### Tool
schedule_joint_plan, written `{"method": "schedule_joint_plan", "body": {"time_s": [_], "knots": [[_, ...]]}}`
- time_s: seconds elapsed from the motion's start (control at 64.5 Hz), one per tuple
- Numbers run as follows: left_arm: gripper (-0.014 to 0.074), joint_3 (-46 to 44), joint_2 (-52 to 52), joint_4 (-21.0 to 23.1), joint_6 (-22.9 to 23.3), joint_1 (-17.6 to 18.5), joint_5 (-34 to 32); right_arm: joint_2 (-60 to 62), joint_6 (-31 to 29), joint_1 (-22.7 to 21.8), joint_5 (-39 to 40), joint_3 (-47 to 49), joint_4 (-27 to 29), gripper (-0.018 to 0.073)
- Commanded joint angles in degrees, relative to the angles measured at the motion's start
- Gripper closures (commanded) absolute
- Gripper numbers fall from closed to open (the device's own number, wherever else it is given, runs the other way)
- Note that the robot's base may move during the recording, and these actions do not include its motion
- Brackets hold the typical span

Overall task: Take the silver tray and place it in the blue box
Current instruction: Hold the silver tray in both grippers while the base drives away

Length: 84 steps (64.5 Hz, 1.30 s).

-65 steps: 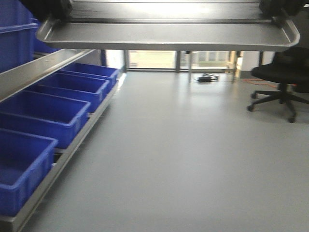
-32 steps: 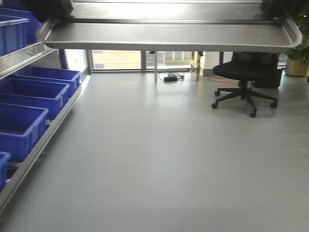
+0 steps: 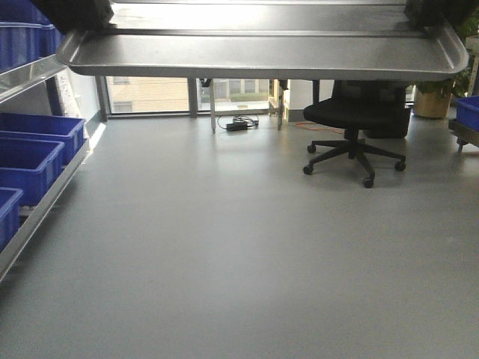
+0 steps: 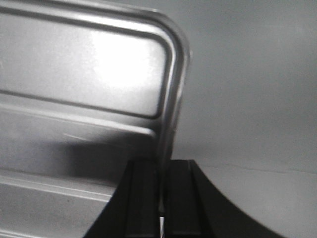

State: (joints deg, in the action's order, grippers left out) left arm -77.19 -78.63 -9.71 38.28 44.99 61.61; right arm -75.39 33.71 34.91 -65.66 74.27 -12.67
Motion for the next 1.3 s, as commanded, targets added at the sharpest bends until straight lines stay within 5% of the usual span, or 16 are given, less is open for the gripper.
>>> {"method": "schedule_joint_plan", "body": {"time_s": [0.0,1.286], "knots": [[0.0693,-1.93,1.73,-2.85,-0.61,0.15,-0.54,1.82,-1.35,-0.10,0.59,2.21,-3.38,0.0503],[0.0693,-1.93,1.73,-2.65,-0.61,0.15,-0.54,1.82,-1.35,-0.10,-0.73,2.21,-3.38,0.0503]]}}
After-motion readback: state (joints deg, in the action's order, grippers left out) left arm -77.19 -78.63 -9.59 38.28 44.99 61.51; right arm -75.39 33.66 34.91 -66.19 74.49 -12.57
